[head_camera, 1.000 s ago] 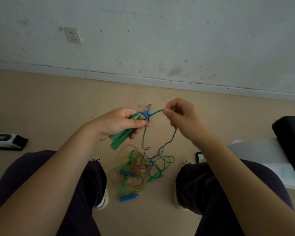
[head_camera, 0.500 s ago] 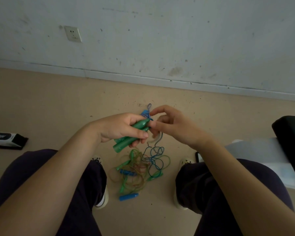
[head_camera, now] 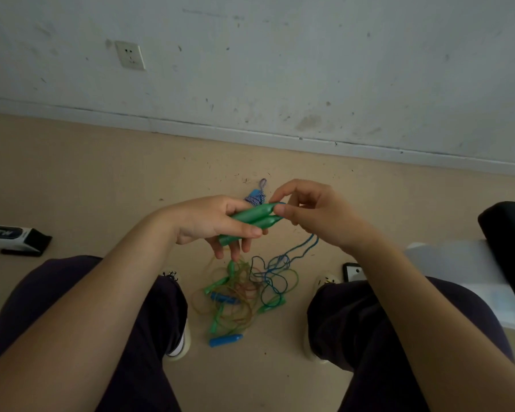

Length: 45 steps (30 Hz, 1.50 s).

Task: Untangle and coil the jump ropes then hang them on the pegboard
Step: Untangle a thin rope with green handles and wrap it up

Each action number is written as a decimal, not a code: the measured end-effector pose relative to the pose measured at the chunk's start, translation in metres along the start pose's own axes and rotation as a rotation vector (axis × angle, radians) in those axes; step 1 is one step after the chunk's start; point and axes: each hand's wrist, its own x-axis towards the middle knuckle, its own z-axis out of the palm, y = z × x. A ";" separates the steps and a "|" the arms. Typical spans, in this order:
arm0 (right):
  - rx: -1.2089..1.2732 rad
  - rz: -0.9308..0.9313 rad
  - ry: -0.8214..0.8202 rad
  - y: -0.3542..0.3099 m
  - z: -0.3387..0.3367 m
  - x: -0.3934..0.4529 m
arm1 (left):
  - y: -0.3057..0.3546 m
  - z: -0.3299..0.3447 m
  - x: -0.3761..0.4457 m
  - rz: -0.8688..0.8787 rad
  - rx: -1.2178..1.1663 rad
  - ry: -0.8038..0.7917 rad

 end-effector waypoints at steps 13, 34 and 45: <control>0.171 0.053 0.122 0.001 -0.009 0.003 | 0.004 -0.002 0.001 0.093 -0.104 0.098; -0.251 0.093 0.123 0.004 0.013 0.002 | -0.004 0.000 0.015 0.073 -0.001 0.490; -0.107 -0.061 -0.057 -0.003 0.014 0.001 | 0.001 0.019 0.016 0.014 0.185 0.132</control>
